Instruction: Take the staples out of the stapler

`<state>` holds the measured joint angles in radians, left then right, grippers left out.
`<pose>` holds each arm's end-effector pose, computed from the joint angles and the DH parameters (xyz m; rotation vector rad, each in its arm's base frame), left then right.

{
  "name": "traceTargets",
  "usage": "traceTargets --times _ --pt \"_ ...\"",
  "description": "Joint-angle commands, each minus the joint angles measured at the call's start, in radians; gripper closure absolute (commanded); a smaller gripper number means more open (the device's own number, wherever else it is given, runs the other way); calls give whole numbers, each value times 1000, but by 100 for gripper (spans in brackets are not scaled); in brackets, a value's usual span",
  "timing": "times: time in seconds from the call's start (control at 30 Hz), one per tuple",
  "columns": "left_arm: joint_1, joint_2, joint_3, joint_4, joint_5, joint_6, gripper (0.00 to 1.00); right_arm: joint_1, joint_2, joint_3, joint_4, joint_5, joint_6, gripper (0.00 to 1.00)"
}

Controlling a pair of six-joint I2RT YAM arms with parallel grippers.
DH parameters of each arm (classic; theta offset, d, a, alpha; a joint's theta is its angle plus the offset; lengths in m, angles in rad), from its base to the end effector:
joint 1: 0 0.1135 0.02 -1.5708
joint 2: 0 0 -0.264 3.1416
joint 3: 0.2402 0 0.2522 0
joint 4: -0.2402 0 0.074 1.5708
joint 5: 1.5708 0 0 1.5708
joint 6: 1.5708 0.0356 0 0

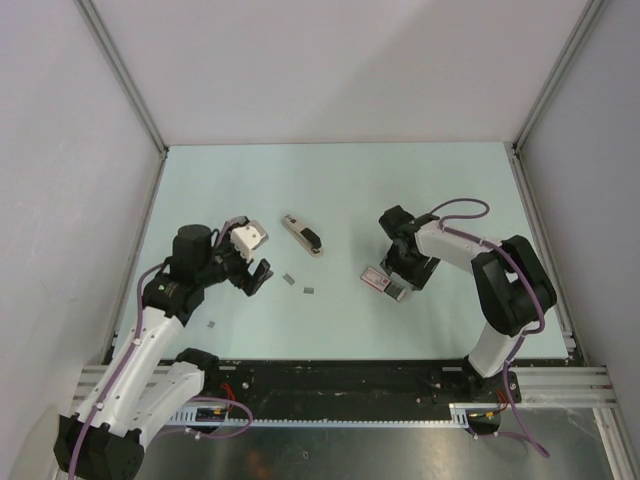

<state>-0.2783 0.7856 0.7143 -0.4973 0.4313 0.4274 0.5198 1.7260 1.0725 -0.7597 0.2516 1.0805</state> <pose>0.1609 -0.0614 0.2853 0.9569 1.8732 -0.3710 0.2724 0.1457 0.1659 0.8162 2.7316 -0.0896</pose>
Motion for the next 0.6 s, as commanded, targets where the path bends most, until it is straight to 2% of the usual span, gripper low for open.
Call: traceTargets --times 0.0,0.57 --pt "8 -23 -7 5 38 11 11 17 9 37 -86 45 0 25" --pt "8 -69 -23 5 21 23 11 147 51 51 -93 11 68 26"
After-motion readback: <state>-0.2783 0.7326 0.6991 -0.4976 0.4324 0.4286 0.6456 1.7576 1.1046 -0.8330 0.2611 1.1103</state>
